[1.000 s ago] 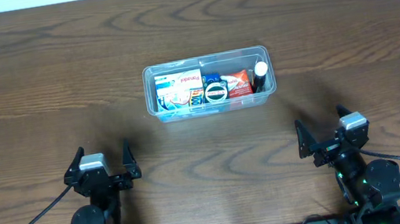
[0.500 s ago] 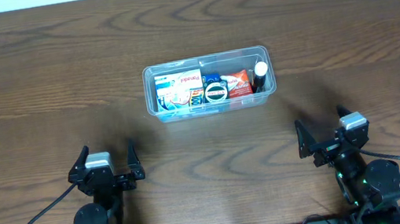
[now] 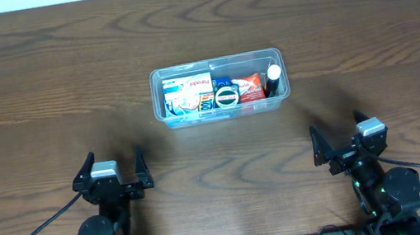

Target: Pack container

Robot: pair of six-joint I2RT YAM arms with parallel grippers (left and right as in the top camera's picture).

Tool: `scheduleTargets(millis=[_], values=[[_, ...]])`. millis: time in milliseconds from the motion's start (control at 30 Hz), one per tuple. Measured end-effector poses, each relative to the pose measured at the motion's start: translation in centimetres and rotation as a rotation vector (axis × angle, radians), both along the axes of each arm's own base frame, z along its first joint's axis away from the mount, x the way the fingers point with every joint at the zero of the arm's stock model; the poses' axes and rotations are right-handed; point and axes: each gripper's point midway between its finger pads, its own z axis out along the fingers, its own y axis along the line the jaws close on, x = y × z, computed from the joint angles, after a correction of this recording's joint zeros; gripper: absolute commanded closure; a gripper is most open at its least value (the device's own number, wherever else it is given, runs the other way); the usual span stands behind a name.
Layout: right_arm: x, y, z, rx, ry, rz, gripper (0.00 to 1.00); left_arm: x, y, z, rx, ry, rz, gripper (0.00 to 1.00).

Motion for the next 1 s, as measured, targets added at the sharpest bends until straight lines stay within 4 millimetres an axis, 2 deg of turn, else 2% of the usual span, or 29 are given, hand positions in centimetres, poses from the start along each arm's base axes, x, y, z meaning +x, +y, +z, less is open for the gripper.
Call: scheduleTargets(millis=[1000], values=[[0.0,0.0,0.0,0.0,0.0,0.0,0.01,-0.02,-0.46,0.0,0.0,0.0,-0.019,0.02]])
